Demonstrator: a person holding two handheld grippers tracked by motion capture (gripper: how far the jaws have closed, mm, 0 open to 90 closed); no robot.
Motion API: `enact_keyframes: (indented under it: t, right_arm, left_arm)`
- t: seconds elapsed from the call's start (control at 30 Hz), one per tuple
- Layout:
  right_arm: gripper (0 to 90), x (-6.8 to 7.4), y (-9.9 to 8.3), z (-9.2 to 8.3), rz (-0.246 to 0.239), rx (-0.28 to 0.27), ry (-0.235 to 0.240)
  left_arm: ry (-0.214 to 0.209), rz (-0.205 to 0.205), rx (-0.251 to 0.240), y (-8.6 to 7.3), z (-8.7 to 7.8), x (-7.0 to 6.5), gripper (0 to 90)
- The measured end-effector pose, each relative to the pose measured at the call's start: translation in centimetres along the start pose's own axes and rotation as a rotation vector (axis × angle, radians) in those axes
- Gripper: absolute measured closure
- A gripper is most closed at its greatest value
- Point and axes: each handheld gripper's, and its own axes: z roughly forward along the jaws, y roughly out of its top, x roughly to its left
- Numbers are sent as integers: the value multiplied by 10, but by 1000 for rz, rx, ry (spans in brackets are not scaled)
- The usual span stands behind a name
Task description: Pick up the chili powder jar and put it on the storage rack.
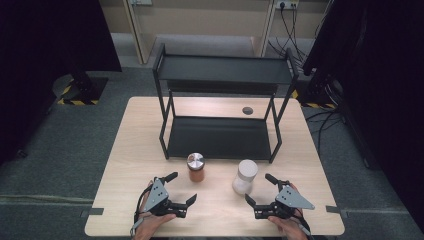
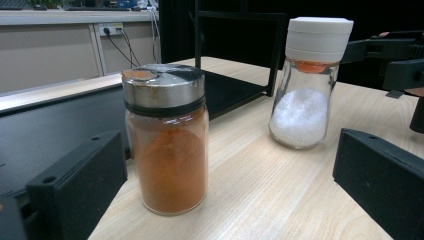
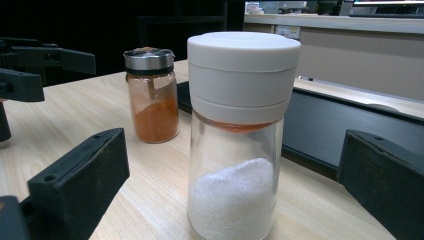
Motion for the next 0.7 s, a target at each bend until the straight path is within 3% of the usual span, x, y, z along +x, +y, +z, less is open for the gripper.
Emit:
enact_keyframes:
  t: [0.7]
  right_arm:
    - [4, 2, 0, -1, 7, -10, -9]
  left_arm:
    - [13, -9, -3, -1, 0, -1, 3]
